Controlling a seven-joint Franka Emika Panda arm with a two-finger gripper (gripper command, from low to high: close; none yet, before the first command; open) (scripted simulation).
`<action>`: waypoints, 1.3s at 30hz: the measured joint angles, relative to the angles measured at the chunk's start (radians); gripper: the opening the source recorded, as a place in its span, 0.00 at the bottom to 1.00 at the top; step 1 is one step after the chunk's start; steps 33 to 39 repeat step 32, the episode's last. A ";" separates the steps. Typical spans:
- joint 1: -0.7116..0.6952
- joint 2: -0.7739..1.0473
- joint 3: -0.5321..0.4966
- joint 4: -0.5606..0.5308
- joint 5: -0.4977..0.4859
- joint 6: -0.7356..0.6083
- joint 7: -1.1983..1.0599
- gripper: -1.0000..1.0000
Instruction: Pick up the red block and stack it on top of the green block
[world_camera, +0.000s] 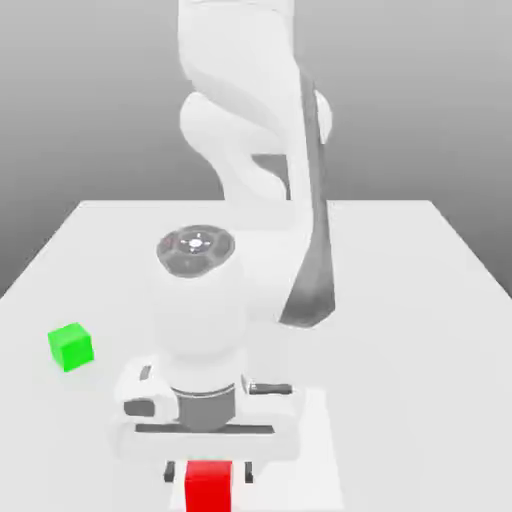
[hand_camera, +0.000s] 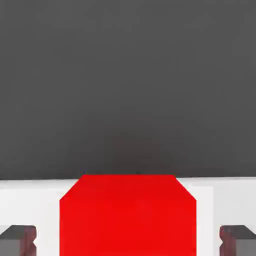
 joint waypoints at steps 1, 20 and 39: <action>0.000 0.000 0.000 0.000 0.000 0.000 0.000 0.00; -0.456 -0.495 -0.315 -0.338 -0.223 -0.145 -0.211 0.00; -0.494 -0.296 -0.323 -0.389 0.059 0.084 -0.483 1.00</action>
